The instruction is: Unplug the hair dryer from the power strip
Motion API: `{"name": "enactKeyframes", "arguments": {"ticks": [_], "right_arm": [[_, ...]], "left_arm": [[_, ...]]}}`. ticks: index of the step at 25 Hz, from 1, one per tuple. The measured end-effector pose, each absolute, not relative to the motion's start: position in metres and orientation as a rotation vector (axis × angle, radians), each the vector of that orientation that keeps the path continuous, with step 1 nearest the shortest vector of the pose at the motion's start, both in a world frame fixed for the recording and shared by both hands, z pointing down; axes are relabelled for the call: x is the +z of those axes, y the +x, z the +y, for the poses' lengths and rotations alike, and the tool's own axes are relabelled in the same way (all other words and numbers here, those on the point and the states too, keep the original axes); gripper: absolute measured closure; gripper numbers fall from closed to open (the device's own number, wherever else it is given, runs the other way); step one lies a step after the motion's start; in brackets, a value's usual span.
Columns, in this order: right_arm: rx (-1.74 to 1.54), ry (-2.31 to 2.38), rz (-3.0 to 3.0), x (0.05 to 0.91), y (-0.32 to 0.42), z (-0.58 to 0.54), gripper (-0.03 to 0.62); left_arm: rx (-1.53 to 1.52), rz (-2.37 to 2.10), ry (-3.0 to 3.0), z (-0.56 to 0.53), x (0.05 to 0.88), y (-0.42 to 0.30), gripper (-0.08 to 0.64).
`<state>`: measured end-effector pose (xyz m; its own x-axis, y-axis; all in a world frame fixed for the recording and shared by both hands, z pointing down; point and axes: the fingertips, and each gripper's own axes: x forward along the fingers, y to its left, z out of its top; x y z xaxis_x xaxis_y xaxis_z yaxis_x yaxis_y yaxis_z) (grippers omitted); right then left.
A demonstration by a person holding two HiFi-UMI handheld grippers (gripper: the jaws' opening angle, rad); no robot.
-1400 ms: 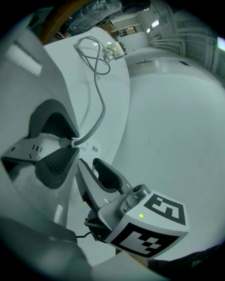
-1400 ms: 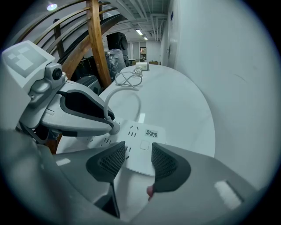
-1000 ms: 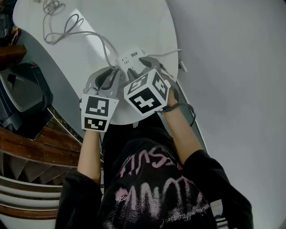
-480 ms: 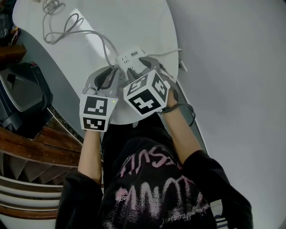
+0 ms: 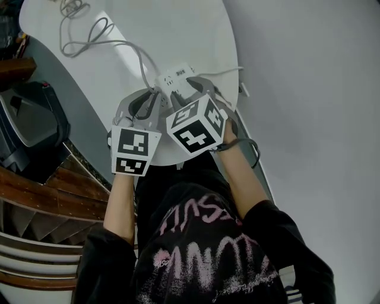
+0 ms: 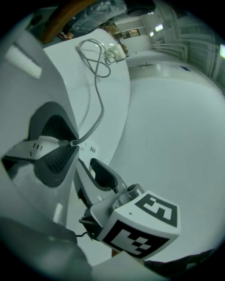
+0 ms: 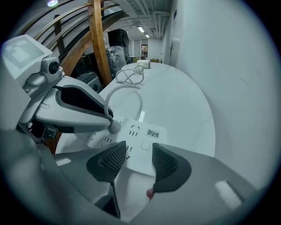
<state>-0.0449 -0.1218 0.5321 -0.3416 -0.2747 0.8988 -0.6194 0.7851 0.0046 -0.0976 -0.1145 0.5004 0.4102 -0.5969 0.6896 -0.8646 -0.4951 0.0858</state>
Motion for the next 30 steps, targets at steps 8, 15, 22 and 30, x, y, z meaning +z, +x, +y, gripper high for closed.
{"name": "enactKeyframes", "arguments": {"ticks": [8, 15, 22, 30], "right_arm": [[0.41, 0.671, -1.933, 0.5319, -0.0454, -0.1213, 0.385], [0.411, 0.671, -1.936, 0.5319, -0.0454, -0.1211, 0.385], [0.416, 0.673, -1.941, 0.5321, -0.0462, -0.1209, 0.385], [0.42, 0.671, -1.943, 0.5321, -0.0469, -0.1208, 0.385]], "left_arm": [[0.796, -1.282, 2.183, -0.115, 0.5002, -0.0995, 0.514], [0.919, -1.26, 2.25, -0.1116, 0.5002, -0.0953, 0.515], [0.913, -1.28, 2.22, -0.1136, 0.4987, -0.0977, 0.515], [0.833, -1.286, 2.159, -0.1149, 0.4988, -0.1011, 0.515]]}}
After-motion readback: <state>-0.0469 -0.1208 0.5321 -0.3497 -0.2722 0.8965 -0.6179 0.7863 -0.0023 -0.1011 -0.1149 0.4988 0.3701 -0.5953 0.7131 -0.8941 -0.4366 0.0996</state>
